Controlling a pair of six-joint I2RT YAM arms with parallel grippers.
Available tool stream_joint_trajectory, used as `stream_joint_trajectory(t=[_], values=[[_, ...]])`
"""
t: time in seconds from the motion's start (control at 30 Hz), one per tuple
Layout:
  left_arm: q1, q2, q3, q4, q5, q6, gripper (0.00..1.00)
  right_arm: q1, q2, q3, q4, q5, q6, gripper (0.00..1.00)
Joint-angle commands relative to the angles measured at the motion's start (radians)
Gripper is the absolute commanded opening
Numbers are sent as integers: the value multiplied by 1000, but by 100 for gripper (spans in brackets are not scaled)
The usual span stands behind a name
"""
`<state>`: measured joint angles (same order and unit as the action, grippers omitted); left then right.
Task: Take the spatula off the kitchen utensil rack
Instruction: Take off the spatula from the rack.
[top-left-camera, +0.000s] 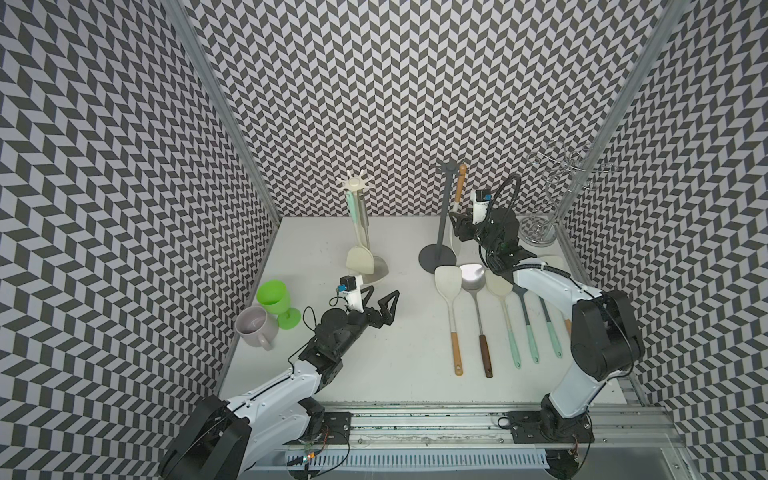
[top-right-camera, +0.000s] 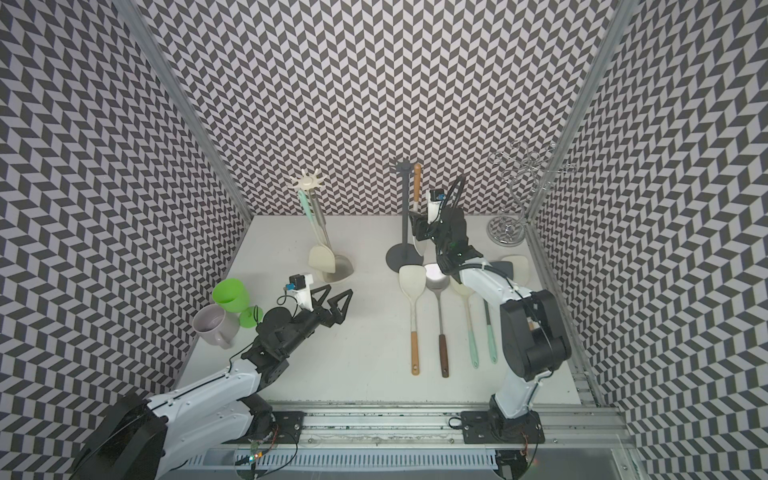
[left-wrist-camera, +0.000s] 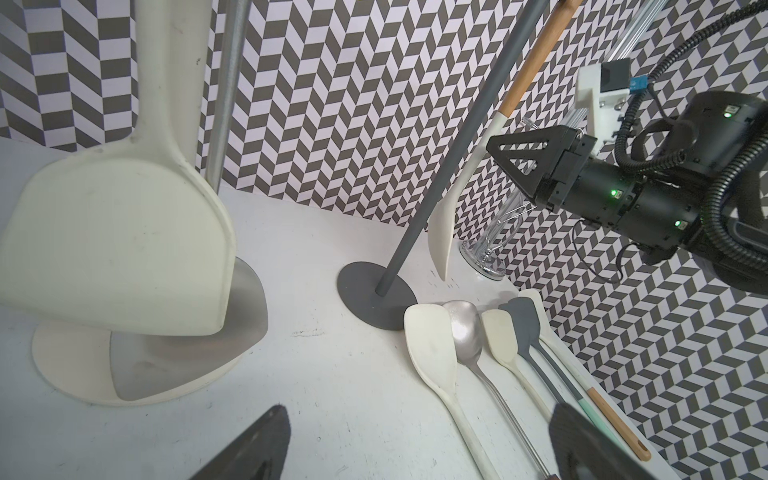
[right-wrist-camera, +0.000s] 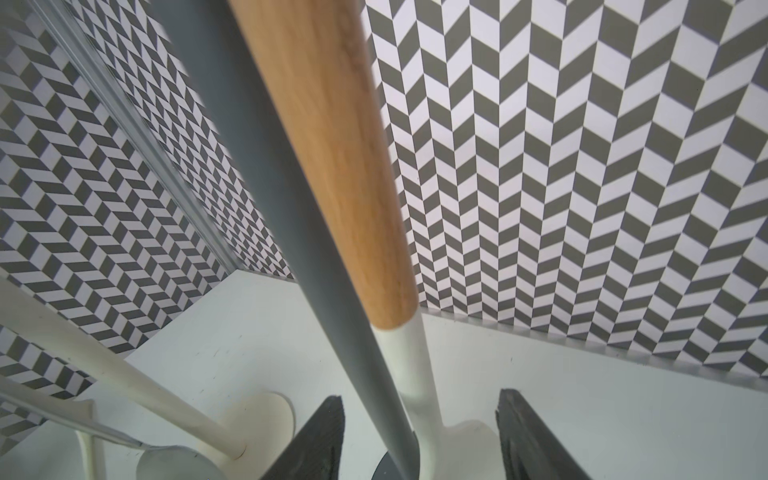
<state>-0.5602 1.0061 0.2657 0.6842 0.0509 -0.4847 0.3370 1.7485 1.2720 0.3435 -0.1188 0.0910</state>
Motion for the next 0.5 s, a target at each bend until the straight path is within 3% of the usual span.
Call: stream_joint_trajectory(t=[0.0,0.3,0.47], values=[[8,-2,5,35,16,13,99,1,49,74,49,4,-45,55],[8,8,5,41,21,13,99,0,127,185,38,24,-69,46],[8,15,5,46,26,14,99,1,125,201,28,36,-82,36]])
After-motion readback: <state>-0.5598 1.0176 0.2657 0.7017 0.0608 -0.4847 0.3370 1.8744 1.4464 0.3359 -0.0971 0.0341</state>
